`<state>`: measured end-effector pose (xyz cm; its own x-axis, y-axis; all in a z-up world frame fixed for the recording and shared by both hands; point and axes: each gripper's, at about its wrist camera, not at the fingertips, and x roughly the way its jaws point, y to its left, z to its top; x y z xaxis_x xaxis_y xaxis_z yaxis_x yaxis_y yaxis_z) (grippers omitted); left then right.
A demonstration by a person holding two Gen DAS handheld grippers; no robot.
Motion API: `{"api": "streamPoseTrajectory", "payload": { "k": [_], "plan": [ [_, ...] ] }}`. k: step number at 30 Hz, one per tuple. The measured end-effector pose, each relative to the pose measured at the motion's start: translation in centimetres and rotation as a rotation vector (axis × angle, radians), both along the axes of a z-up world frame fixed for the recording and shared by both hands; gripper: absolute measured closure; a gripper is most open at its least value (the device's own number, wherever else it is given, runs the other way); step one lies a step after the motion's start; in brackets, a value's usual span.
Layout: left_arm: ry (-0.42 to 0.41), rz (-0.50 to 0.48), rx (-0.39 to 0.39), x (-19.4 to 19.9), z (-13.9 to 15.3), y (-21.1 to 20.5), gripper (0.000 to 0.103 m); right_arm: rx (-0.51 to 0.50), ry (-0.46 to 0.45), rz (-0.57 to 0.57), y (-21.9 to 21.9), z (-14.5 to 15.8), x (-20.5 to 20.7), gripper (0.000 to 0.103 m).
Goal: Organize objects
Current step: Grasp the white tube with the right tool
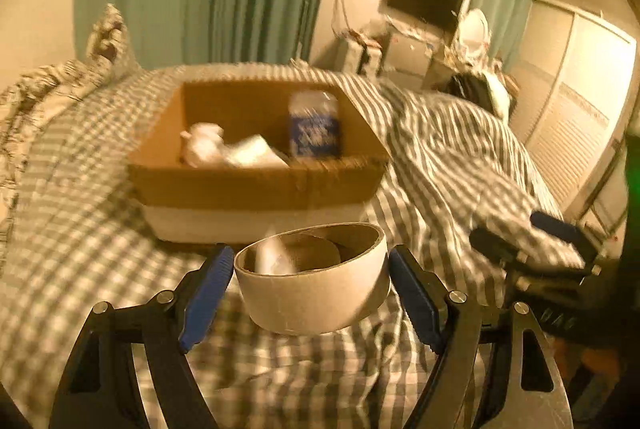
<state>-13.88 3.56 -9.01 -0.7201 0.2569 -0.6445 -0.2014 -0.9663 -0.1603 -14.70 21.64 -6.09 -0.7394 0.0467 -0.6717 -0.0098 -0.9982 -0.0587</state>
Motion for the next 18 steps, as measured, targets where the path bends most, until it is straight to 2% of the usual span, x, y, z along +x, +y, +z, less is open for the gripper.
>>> {"api": "streamPoseTrajectory", "payload": {
  "k": [6, 9, 13, 18],
  "plan": [
    [0.046, 0.079, 0.009, 0.8, 2.4, -3.6, 0.021, 0.026, 0.004, 0.06, -2.2, 0.0, 0.5, 0.004],
    [0.056, 0.128, -0.016, 1.1, 2.7, -5.4, 0.021, 0.036, -0.007, 0.129, -4.1, -0.5, 0.6, 0.004],
    [0.032, 0.196, -0.055, 0.6, 1.9, -7.5, 0.021, 0.055, -0.047, 0.248, -7.3, -1.8, 0.5, 0.004],
    [0.01, 0.245, -0.129, 0.7, 0.5, -8.8, 0.021, 0.138, -0.106, 0.427, -12.0, -4.7, 0.5, 0.004]
  ]
}}
